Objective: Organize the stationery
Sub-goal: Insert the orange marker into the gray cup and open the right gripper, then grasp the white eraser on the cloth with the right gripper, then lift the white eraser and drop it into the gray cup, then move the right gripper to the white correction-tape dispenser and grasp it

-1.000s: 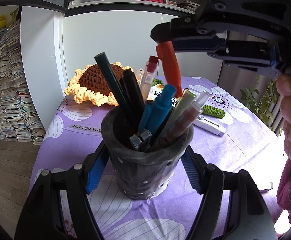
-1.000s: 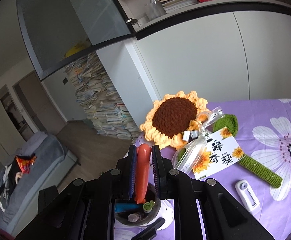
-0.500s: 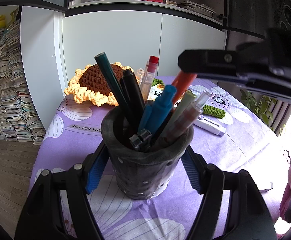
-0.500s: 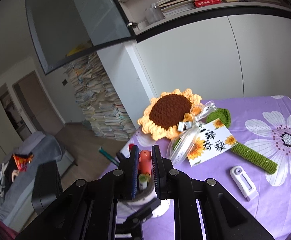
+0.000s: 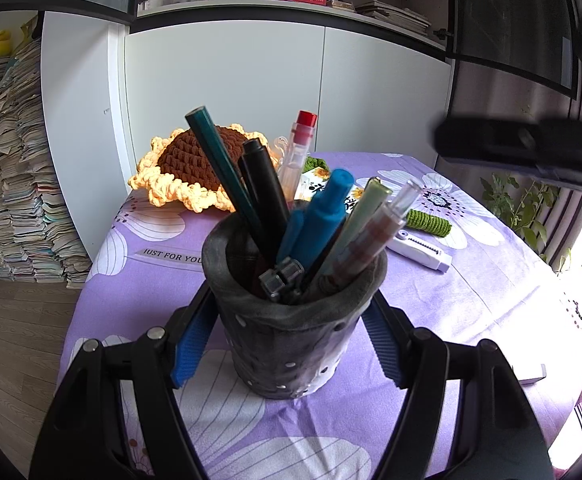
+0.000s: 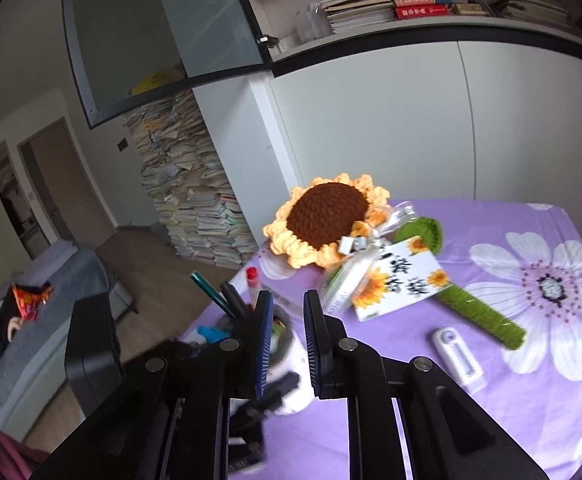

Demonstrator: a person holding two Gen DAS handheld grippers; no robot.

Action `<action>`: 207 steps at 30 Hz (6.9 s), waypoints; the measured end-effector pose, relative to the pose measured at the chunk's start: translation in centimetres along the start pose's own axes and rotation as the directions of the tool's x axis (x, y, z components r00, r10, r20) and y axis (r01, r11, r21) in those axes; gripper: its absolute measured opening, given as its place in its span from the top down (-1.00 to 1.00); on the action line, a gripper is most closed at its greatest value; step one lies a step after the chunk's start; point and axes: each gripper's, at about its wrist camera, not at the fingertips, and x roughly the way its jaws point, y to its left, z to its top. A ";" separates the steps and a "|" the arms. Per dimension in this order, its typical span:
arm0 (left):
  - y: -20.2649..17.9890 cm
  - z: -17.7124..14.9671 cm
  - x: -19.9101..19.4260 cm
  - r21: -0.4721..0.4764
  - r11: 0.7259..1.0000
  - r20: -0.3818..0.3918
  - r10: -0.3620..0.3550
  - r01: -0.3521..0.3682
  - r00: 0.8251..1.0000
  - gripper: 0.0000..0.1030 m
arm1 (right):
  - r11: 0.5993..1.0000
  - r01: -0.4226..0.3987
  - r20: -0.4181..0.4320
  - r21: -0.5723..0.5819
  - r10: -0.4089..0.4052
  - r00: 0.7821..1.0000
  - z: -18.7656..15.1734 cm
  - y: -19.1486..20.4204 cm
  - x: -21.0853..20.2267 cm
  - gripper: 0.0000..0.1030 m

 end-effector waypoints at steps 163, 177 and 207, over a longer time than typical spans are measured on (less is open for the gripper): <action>-0.6 -0.4 0.2 -0.010 1.000 -0.038 -0.018 0.018 0.999 -0.46 | 0.998 -0.012 -0.111 0.062 0.019 0.994 1.5 -4.2 2.1 0.67; -0.6 -0.2 0.4 -0.005 1.000 -0.041 -0.019 0.019 0.999 -0.51 | 0.973 0.230 -0.369 -0.015 -0.219 0.903 -1.8 -11.1 5.3 -0.10; -0.3 0.0 0.7 -0.009 1.000 -0.054 -0.018 0.018 0.998 -0.51 | 0.952 0.238 -0.546 -0.190 -0.304 0.781 -0.9 -10.6 12.0 0.46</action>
